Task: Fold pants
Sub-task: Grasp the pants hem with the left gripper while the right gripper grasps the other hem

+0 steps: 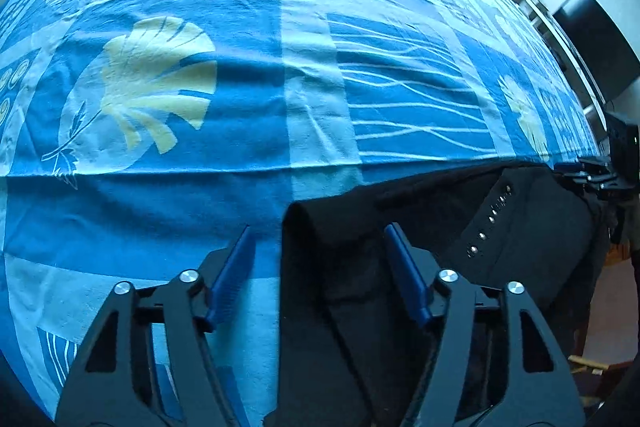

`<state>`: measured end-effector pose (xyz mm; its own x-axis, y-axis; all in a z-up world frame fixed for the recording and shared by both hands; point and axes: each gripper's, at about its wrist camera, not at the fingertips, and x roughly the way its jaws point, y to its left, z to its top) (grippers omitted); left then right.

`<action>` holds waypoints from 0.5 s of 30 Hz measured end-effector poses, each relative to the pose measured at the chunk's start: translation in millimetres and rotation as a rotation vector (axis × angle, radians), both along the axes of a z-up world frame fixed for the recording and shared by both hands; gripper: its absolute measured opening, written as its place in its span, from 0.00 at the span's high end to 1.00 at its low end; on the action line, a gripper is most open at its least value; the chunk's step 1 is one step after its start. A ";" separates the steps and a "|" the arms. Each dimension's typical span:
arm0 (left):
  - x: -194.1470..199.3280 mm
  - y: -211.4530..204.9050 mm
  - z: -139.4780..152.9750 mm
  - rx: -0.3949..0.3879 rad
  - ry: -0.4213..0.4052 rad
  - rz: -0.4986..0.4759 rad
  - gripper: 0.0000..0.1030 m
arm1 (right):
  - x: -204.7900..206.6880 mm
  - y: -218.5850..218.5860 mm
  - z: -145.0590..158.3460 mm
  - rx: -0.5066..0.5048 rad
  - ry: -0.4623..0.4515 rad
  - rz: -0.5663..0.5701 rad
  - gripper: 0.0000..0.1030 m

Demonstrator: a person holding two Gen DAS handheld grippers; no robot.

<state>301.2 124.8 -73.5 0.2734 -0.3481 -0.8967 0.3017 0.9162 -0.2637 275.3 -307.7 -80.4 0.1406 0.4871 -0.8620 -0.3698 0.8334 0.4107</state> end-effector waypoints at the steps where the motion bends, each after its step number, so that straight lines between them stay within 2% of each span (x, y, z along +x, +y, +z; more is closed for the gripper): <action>1: -2.4 -2.8 1.7 -0.005 0.004 -0.018 0.47 | 0.7 2.1 -1.0 0.011 0.017 0.012 0.57; 3: -2.7 -7.5 2.5 -0.003 0.008 -0.030 0.48 | -1.9 9.3 -1.5 -0.036 0.008 0.039 0.55; 4: -3.4 -10.2 1.8 0.020 0.004 -0.035 0.53 | -2.8 13.2 -1.7 -0.055 0.003 0.051 0.55; 5: -3.7 -12.6 1.4 0.038 -0.001 -0.040 0.56 | -3.9 16.7 -1.2 -0.077 -0.004 0.058 0.63; 6: -3.1 -13.8 2.3 0.033 -0.002 -0.043 0.64 | -3.3 20.0 -1.6 -0.086 -0.002 0.061 0.88; 9: -0.1 -13.2 9.3 0.021 -0.016 -0.028 0.68 | -3.4 25.0 5.5 -0.136 -0.044 0.054 0.91; 14: 11.4 -4.2 35.2 -0.038 -0.071 0.053 0.69 | 4.0 20.3 40.2 -0.200 -0.200 -0.044 0.91; 15: 12.5 -1.8 40.6 -0.060 -0.078 0.070 0.79 | 3.9 20.6 47.9 -0.214 -0.236 -0.065 0.91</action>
<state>313.7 122.9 -32.9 0.3675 -0.3777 -0.8498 0.2594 0.9192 -0.2964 279.2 -287.0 -32.5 0.3732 0.2819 -0.8839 -0.3774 0.9165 0.1329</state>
